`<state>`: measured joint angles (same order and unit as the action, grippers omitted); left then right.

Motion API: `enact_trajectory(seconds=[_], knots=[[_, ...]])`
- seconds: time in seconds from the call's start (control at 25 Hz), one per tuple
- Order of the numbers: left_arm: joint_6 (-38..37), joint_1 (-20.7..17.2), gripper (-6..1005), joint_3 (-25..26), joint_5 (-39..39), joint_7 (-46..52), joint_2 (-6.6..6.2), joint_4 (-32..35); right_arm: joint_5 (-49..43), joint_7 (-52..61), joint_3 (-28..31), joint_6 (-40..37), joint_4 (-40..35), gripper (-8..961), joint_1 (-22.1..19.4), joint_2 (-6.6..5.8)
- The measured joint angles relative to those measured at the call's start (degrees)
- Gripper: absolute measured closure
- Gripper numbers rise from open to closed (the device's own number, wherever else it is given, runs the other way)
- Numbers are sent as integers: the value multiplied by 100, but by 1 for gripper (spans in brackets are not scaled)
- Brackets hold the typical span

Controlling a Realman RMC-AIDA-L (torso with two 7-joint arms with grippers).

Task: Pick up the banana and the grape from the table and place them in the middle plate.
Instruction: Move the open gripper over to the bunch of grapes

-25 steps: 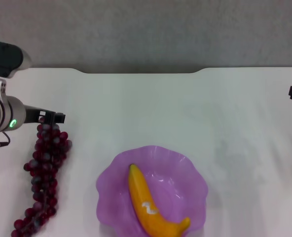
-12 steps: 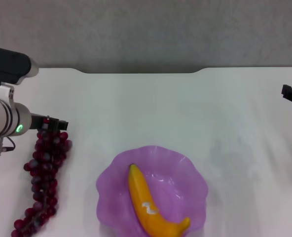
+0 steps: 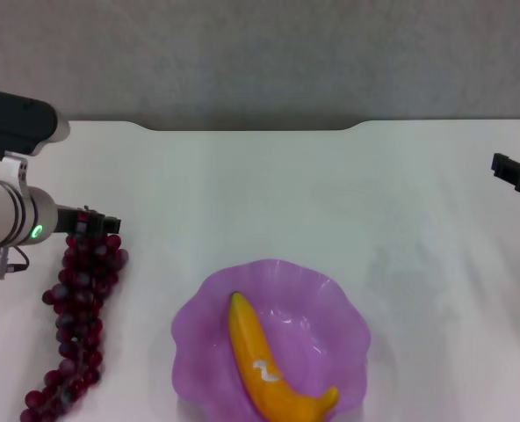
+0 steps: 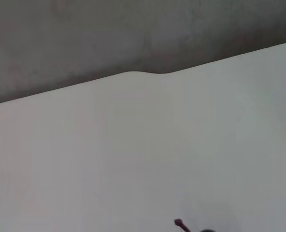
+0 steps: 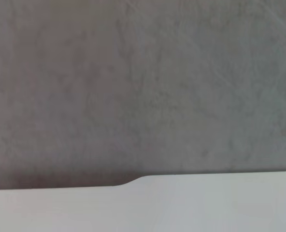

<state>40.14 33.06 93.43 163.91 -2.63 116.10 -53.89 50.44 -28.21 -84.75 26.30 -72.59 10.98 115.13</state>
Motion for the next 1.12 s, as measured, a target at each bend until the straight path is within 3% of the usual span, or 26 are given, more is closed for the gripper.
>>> enact_trajectory(seconds=[0.76,1.12], knots=[[-112,126,150,129,-8,9,0,379,-8,0,4,43,90,347,72,0],[-70,153,332,173,-8,-4,-10,389,-8,0,3,43,105,346,72,0]])
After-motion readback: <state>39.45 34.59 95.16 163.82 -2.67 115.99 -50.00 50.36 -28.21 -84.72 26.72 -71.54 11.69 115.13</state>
